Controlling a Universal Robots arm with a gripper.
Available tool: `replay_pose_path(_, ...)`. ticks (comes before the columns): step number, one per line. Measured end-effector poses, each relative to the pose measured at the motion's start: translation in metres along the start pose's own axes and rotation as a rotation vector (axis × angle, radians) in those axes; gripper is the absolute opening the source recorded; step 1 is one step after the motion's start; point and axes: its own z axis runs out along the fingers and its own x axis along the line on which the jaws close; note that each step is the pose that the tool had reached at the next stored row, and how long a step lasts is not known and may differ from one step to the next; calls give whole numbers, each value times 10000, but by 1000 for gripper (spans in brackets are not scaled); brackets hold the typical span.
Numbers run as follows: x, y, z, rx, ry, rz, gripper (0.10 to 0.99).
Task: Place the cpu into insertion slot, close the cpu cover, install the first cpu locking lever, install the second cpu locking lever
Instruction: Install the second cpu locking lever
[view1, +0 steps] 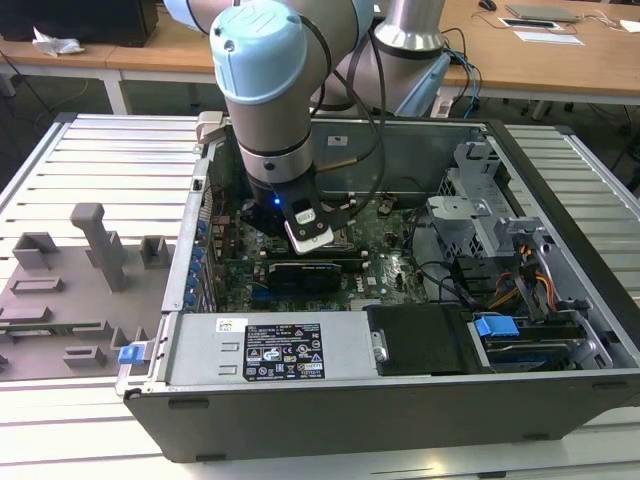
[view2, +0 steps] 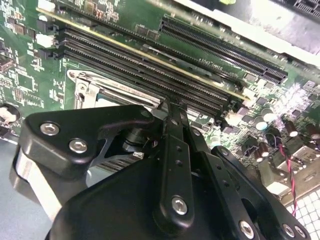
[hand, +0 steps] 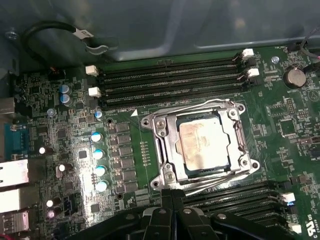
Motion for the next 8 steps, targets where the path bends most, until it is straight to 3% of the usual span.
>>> replay_pose_path(8, 5, 16, 26, -288, 48, 20, 106)
